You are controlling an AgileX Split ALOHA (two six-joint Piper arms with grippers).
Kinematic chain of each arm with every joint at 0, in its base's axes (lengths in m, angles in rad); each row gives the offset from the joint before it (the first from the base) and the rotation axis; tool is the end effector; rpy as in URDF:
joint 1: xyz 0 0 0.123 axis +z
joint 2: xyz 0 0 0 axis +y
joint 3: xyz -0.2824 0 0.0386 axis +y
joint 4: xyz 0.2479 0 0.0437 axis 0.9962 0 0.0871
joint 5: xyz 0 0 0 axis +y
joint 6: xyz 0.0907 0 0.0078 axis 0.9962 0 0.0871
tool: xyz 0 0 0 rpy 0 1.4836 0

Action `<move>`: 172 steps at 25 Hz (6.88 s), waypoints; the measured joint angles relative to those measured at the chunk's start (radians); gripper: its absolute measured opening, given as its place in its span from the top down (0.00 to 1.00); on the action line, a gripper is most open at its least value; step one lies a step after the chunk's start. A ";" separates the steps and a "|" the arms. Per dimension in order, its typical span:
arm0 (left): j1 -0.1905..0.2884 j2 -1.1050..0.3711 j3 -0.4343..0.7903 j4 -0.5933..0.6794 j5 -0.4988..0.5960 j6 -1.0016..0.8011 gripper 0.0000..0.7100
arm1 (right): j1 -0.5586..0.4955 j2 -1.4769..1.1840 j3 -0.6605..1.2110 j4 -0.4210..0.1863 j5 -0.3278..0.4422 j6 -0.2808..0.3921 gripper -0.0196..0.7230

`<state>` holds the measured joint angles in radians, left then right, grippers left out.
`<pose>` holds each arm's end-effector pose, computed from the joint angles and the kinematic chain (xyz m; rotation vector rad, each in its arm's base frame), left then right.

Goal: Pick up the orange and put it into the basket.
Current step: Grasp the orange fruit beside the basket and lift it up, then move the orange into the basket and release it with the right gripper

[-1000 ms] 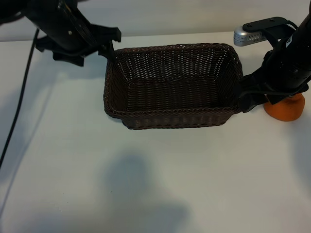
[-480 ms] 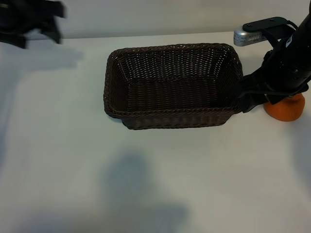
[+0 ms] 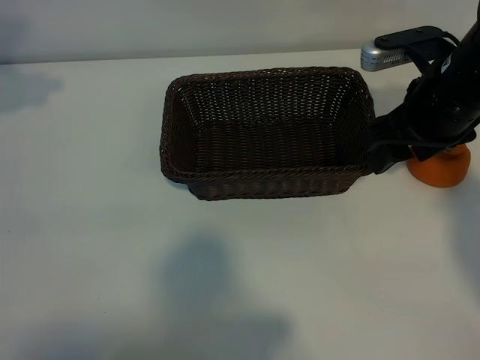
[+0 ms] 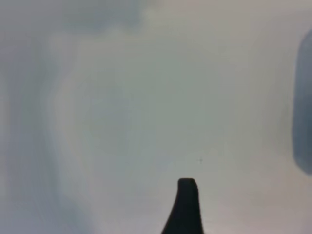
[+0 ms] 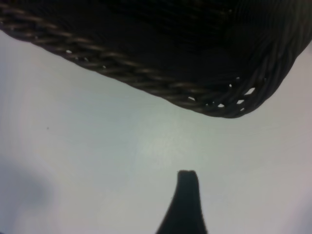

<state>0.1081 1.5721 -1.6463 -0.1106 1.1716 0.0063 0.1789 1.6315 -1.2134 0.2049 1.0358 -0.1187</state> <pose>0.3302 0.0265 0.3906 -0.1485 2.5699 -0.1046 0.3109 0.0724 0.2542 -0.3085 2.9143 0.2836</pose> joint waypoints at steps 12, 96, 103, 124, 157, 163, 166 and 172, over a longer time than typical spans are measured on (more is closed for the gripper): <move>0.001 -0.452 0.164 -0.068 -0.003 0.088 0.16 | 0.000 0.000 0.000 0.000 0.000 -0.001 0.17; -0.167 -1.581 1.146 0.128 -0.078 -0.006 0.16 | -0.216 0.123 0.000 -0.205 -0.198 0.216 0.17; -0.168 -1.581 1.146 0.128 -0.078 -0.006 0.16 | -0.231 0.225 -0.027 -0.147 -0.230 0.169 0.17; -0.168 -1.581 1.146 0.128 -0.078 -0.012 0.16 | -0.231 0.410 -0.151 -0.242 -0.199 0.211 0.60; -0.168 -1.581 1.146 0.128 -0.078 -0.013 0.16 | -0.207 0.216 -0.507 -0.174 0.196 0.143 0.87; -0.168 -1.581 1.146 0.128 -0.078 -0.012 0.16 | -0.045 0.216 -0.559 -0.146 0.203 0.139 0.87; -0.168 -1.581 1.146 0.128 -0.078 -0.012 0.16 | 0.049 0.217 -0.584 -0.139 0.203 0.142 0.87; -0.168 -1.581 1.146 0.128 -0.078 -0.006 0.16 | 0.177 0.273 -0.648 -0.137 0.202 0.160 0.88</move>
<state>-0.0600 -0.0085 -0.5004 0.0176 1.0938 0.0000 0.3561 1.9041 -1.8611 0.0679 1.2382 0.0412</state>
